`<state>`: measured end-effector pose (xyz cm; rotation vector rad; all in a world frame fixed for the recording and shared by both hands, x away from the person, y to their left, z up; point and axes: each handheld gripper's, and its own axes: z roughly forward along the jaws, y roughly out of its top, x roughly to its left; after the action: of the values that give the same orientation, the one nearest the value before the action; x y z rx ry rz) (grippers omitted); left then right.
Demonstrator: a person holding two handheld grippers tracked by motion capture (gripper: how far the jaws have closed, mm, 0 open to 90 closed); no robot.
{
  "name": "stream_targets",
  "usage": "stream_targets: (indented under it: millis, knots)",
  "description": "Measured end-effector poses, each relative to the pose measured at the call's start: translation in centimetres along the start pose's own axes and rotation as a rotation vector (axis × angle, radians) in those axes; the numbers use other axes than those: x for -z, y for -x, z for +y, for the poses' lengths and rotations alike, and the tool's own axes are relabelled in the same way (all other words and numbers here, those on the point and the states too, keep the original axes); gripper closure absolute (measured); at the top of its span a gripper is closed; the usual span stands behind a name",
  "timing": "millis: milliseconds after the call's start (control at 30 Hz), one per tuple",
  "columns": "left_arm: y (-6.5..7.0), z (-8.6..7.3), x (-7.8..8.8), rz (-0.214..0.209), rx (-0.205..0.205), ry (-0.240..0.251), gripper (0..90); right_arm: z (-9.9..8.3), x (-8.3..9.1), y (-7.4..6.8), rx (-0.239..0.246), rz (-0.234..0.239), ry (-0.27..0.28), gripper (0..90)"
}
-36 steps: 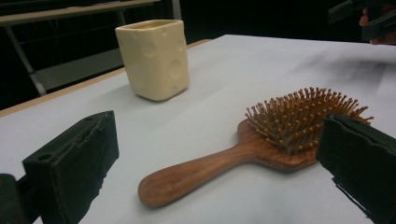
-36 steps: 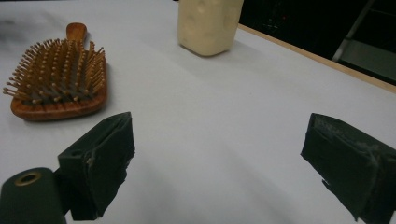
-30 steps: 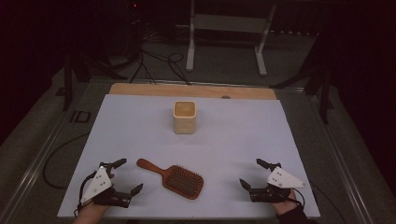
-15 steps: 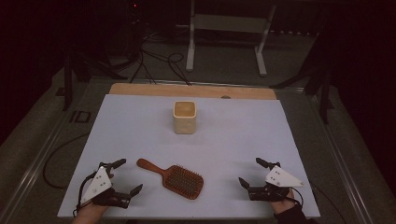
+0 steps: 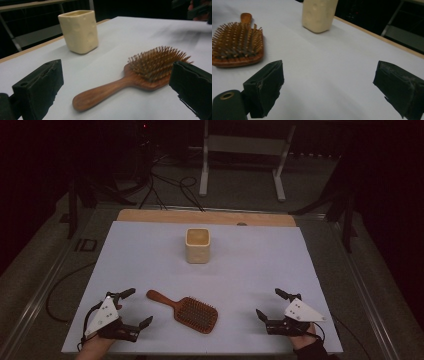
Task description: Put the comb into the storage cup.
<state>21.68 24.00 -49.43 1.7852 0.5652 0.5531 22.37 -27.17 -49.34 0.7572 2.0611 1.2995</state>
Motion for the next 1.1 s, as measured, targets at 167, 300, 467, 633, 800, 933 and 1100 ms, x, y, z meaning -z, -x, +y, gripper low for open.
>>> stream_targets:
  millis: [167,300,467,633,800,933,1100]
  knots:
    - [-0.3,1.5,0.0,-0.028,0.018,-0.019,0.3,0.1,0.1,-0.1,-0.004,0.0,0.005,8.9]
    - [-0.5,2.7,0.2,-0.038,0.005,-0.016,0.2,0.1,0.2,0.0,-0.02,-0.001,0.014,8.9]
    - [-1.0,4.1,0.5,-0.041,-0.01,-0.014,0.2,0.1,0.2,0.0,-0.017,-0.005,0.013,8.9]
    - [-1.7,5.4,0.7,-0.025,-0.02,-0.031,0.3,0.2,0.2,-0.1,-0.016,-0.004,0.015,8.9]
    - [-2.4,6.5,0.5,-0.029,-0.01,-0.044,0.3,0.1,0.2,-0.1,-0.017,-0.002,0.017,8.9]
    - [-2.8,7.4,0.0,-0.04,-0.01,-0.076,0.3,0.1,0.2,-0.1,-0.016,-0.001,0.016,8.9]
    - [-3.3,7.9,-1.3,-0.04,-0.001,-0.091,0.3,0.1,0.1,-0.1,-0.015,0.001,0.014,8.9]
